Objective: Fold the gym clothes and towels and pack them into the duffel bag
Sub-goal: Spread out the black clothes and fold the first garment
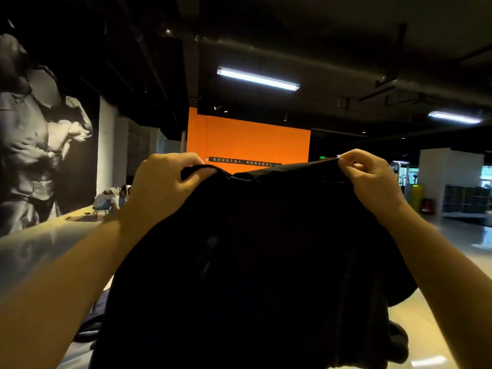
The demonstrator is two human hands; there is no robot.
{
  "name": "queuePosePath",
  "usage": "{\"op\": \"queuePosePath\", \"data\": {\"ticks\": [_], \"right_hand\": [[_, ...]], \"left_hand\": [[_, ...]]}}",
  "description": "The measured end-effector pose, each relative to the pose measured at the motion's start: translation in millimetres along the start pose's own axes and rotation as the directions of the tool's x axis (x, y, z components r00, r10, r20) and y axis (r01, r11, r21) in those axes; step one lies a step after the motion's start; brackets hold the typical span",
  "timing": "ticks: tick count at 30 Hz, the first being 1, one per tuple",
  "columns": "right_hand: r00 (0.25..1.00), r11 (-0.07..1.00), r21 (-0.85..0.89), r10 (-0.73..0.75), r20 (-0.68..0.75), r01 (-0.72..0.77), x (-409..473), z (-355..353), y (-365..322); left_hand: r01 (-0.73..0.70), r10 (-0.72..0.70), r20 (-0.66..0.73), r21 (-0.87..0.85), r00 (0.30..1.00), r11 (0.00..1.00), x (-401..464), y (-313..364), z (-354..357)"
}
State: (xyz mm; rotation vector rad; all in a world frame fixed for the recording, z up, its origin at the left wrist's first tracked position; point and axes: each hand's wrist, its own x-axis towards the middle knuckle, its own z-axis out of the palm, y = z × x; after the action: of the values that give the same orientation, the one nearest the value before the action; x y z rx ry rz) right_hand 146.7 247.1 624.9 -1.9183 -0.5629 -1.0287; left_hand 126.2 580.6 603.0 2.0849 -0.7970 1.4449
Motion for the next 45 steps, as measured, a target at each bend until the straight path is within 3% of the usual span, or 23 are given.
{"op": "queuePosePath", "data": {"ticks": [5, 8, 12, 14, 16, 18, 21, 24, 28, 31, 36, 39, 41, 45], "right_hand": [[0.997, 0.997, 0.006, 0.071, 0.036, -0.071, -8, -18, 0], [0.962, 0.979, -0.154, 0.167, 0.217, -0.135, -4, -11, 19], [0.751, 0.856, -0.467, 0.454, 0.48, -0.22, -28, 30, 87], [0.659, 0.785, -0.572, 0.563, 0.499, -0.238, -52, 60, 130], [0.62, 0.712, -0.679, 0.617, 0.485, -0.178, -79, 91, 163], [0.627, 0.729, -0.671, 0.588, 0.511, -0.137, -105, 121, 176], [0.626, 0.854, -0.512, 0.452, 0.635, -0.098, -135, 164, 175], [0.59, 0.921, -0.384, 0.342, 0.731, -0.058, -165, 205, 171], [0.671, 0.963, -0.245, 0.254, 0.697, -0.109, -196, 242, 166], [0.763, 0.963, -0.136, 0.268, 0.588, -0.233, -216, 248, 167], [0.804, 0.945, -0.056, 0.305, 0.511, -0.323, -225, 246, 171], [0.821, 0.945, -0.062, 0.311, 0.478, -0.321, -226, 244, 172], [0.82, 0.958, -0.084, 0.28, 0.499, -0.276, -228, 238, 173], [0.85, 0.97, -0.243, 0.123, 0.513, 0.005, -225, 221, 191]], "left_hand": [[-0.043, 0.043, 0.018, 0.0, 0.999, 0.999, 5, 20, -3], [0.0, -0.011, 0.167, 0.063, 0.986, 0.998, 5, 6, 9], [0.087, -0.157, 0.399, 0.189, 0.903, 0.978, -40, -34, 64], [0.16, -0.256, 0.466, 0.237, 0.847, 0.958, -81, -52, 99], [0.216, -0.355, 0.507, 0.313, 0.785, 0.925, -123, -63, 132], [0.273, -0.432, 0.517, 0.356, 0.739, 0.894, -160, -69, 158], [0.409, -0.508, 0.471, 0.304, 0.721, 0.861, -206, -75, 183], [0.47, -0.513, 0.332, 0.205, 0.792, 0.859, -239, -80, 193], [0.419, -0.44, 0.226, 0.136, 0.869, 0.898, -252, -76, 192], [0.439, -0.452, 0.244, 0.11, 0.858, 0.892, -254, -75, 190], [0.478, -0.477, 0.303, 0.077, 0.825, 0.875, -261, -82, 191], [0.402, -0.42, 0.38, 0.131, 0.824, 0.906, -267, -90, 188], [0.288, -0.339, 0.438, 0.182, 0.832, 0.94, -275, -99, 183], [0.145, -0.235, 0.534, 0.206, 0.812, 0.968, -281, -117, 172]]}}
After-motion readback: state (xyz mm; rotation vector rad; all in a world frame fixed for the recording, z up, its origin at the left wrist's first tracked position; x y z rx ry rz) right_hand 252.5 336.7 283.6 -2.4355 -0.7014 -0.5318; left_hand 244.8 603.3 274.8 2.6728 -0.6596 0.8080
